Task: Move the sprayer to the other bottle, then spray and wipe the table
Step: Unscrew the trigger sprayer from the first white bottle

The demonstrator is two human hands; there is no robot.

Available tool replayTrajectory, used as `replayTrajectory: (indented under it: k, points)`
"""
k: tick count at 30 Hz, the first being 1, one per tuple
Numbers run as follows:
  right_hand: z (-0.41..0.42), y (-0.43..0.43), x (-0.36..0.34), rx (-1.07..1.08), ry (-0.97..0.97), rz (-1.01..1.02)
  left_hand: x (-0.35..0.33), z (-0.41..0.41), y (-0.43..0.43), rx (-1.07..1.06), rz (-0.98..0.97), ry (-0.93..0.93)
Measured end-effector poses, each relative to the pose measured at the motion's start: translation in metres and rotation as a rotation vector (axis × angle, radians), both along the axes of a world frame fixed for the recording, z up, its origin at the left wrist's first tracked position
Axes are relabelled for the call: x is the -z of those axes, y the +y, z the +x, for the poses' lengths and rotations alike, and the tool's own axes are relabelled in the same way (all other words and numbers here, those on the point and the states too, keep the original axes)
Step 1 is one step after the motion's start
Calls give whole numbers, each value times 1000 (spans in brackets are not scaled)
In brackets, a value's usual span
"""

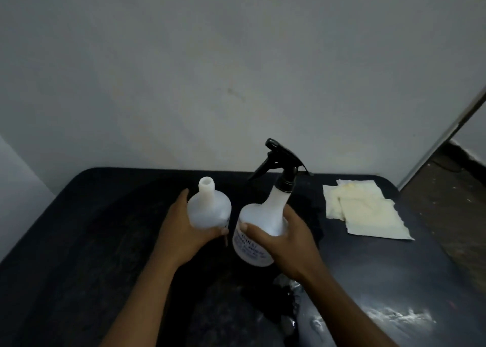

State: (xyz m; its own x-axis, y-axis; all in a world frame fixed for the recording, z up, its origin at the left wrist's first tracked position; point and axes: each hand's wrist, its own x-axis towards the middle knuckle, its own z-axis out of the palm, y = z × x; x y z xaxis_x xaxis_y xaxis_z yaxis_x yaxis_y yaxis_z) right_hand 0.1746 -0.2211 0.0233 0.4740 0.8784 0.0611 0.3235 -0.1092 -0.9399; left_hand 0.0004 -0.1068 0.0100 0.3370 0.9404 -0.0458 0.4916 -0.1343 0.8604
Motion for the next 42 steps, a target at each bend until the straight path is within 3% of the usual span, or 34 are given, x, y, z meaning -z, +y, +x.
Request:
replayTrajectory:
  k: [2,4,8,13,19,23,26,33,42]
  points:
    - [-5,-10,-12,0,41,4,-17,-3,-33,-100,96,-121]
    - [-7,-17,-21,9,102,1,-31,0,-64,-36,91,-245]
    - [-9,-32,-21,-21,318,-55,-29,23,-99,229,-159,-315]
    - [6,-37,-29,-86,433,-55,-15,48,-99,222,-342,-371]
    - [26,-30,-14,238,752,139,-3,57,-92,241,-452,-395]
    - [26,-23,-15,213,727,182,-5,54,-89,329,-485,-478]
    - [33,-17,-22,199,636,263,-12,57,-86,276,-387,-524]
    - [37,-7,-32,149,867,369,-25,65,-81,-29,-167,-826]
    - [30,14,-32,165,906,435,-29,55,-59,-14,-36,-839]
